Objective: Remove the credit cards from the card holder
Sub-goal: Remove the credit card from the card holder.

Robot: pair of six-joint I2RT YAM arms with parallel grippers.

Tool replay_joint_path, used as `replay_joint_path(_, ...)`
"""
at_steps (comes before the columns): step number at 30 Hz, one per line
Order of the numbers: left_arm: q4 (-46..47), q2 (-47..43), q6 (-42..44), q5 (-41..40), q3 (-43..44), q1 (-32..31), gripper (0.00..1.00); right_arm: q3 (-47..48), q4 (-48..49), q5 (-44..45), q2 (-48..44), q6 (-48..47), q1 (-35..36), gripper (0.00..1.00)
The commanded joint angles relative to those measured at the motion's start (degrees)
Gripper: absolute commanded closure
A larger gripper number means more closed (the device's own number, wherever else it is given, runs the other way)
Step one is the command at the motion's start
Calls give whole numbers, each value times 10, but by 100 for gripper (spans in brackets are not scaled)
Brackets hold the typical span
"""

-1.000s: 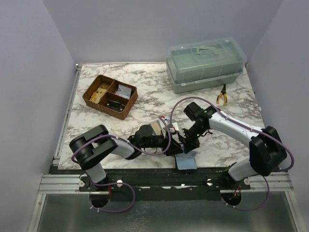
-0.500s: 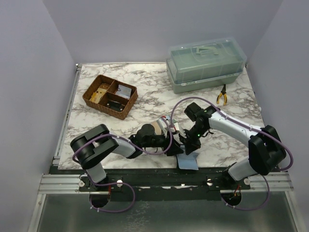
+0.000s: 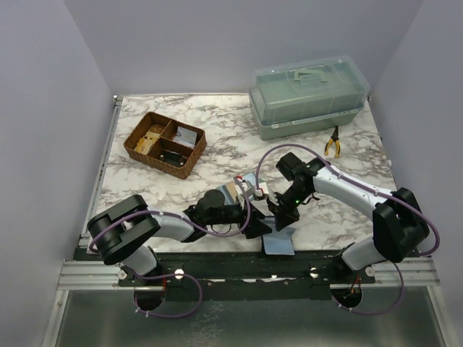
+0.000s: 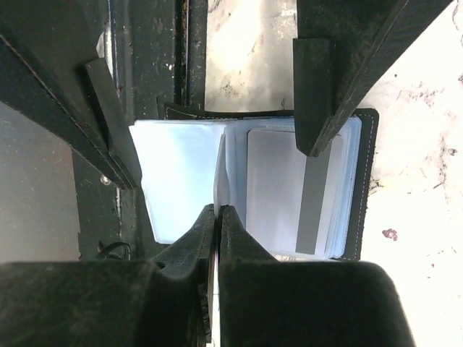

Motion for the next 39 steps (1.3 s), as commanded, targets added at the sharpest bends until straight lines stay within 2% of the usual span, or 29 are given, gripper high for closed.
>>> replay_joint_path(1,12,-7,21,-22,-10,-11,23,4,7,-40,-15,0,-2,97)
replay_joint_path(5,25,6,43,-35,-9,-28,23,4,11,-44,-15,0,-3,97)
replay_joint_path(11,95,13,56,-59,-37,-38,25,-2,14,-55,-17,-3,-8,96)
replay_joint_path(18,97,49,53,-53,-12,-46,31,-1,14,-64,-15,-5,-9,96)
replay_joint_path(23,97,60,49,-53,-5,-48,39,-4,16,-65,-14,-2,-9,96)
replay_joint_path(28,96,75,41,-43,5,-49,60,-5,18,-66,-13,0,-9,95)
replay_joint_path(31,94,85,40,-44,8,-50,68,-4,18,-68,-15,1,-10,94)
replay_joint_path(33,94,87,39,-44,9,-50,84,-4,18,-69,-18,2,-10,92)
replay_joint_path(34,94,85,38,-45,7,-50,96,-5,19,-68,-21,5,-11,90)
replay_joint_path(35,95,81,36,-51,5,-50,100,-7,22,-67,-24,7,-12,87)
replay_joint_path(39,97,49,24,-102,-21,-50,100,-21,33,-71,-39,19,-31,65)
